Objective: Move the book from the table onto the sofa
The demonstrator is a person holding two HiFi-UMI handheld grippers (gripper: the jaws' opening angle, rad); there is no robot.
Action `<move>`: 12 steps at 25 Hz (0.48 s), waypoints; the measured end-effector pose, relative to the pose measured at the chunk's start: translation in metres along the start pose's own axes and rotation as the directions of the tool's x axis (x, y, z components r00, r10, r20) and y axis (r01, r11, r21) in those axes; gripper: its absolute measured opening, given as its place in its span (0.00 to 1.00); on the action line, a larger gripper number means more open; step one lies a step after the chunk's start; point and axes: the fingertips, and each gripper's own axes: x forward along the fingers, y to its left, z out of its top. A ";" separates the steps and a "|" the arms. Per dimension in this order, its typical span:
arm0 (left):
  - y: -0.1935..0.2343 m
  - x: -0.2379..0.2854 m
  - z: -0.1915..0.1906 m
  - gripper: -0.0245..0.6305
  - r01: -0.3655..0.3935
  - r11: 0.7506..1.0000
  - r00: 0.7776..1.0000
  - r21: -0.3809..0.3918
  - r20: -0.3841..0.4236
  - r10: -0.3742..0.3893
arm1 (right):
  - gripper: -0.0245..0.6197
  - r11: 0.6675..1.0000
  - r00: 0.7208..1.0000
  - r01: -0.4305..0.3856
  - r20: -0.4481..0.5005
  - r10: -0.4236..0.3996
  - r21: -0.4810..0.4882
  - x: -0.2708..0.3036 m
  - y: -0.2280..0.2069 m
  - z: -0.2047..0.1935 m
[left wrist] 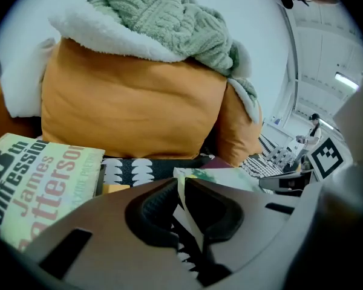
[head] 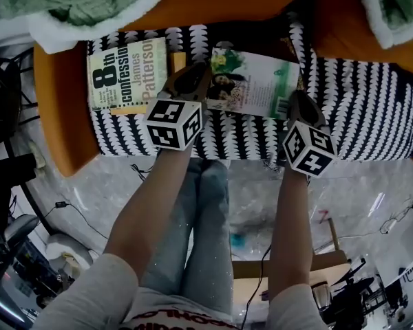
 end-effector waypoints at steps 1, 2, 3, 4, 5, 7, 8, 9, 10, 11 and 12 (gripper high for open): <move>0.001 -0.002 0.004 0.11 -0.001 1.000 1.000 -0.004 0.011 0.001 | 0.11 1.000 1.000 0.010 0.002 -0.010 -0.002 -0.002 -0.002 0.001; 0.001 -0.004 0.008 0.11 0.002 1.000 1.000 -0.003 0.022 -0.002 | 0.11 1.000 1.000 0.017 0.008 -0.017 0.004 -0.005 -0.004 0.003; 0.000 -0.007 0.013 0.10 0.003 1.000 0.999 0.002 0.036 -0.003 | 0.10 1.000 1.000 0.023 0.017 -0.023 0.013 -0.008 -0.005 0.006; -0.001 -0.010 0.019 0.10 0.000 1.000 0.998 0.008 0.055 -0.001 | 0.10 0.999 0.999 0.027 0.027 -0.028 0.022 -0.011 -0.006 0.009; -0.002 -0.013 0.025 0.09 -0.004 1.000 0.997 0.014 0.079 0.003 | 0.09 0.999 0.999 0.030 0.038 -0.031 0.028 -0.014 -0.007 0.012; -0.005 -0.018 0.036 0.08 -0.009 1.000 0.992 0.026 0.123 0.006 | 0.08 0.999 0.998 0.023 0.064 -0.025 0.034 -0.018 -0.004 0.020; -0.007 -0.020 0.040 0.07 -0.007 0.999 0.991 0.033 0.137 0.003 | 0.08 0.999 0.997 0.016 0.080 -0.019 0.035 -0.021 -0.002 0.026; -0.011 -0.021 0.045 0.07 -0.003 0.999 0.989 0.042 0.148 -0.003 | 0.08 0.999 0.995 0.008 0.097 -0.011 0.034 -0.024 0.000 0.033; -0.014 -0.023 0.051 0.07 0.001 0.999 0.987 0.051 0.157 -0.009 | 0.08 0.999 0.994 0.000 0.112 -0.004 0.034 -0.027 0.003 0.040; -0.017 -0.026 0.057 0.07 0.004 0.998 0.986 0.058 0.165 -0.014 | 0.08 0.999 0.992 -0.008 0.125 0.004 0.032 -0.031 0.006 0.048; -0.020 -0.028 0.063 0.07 0.007 0.998 0.985 0.064 0.172 -0.018 | 0.08 0.999 0.990 -0.016 0.138 0.012 0.029 -0.036 0.009 0.056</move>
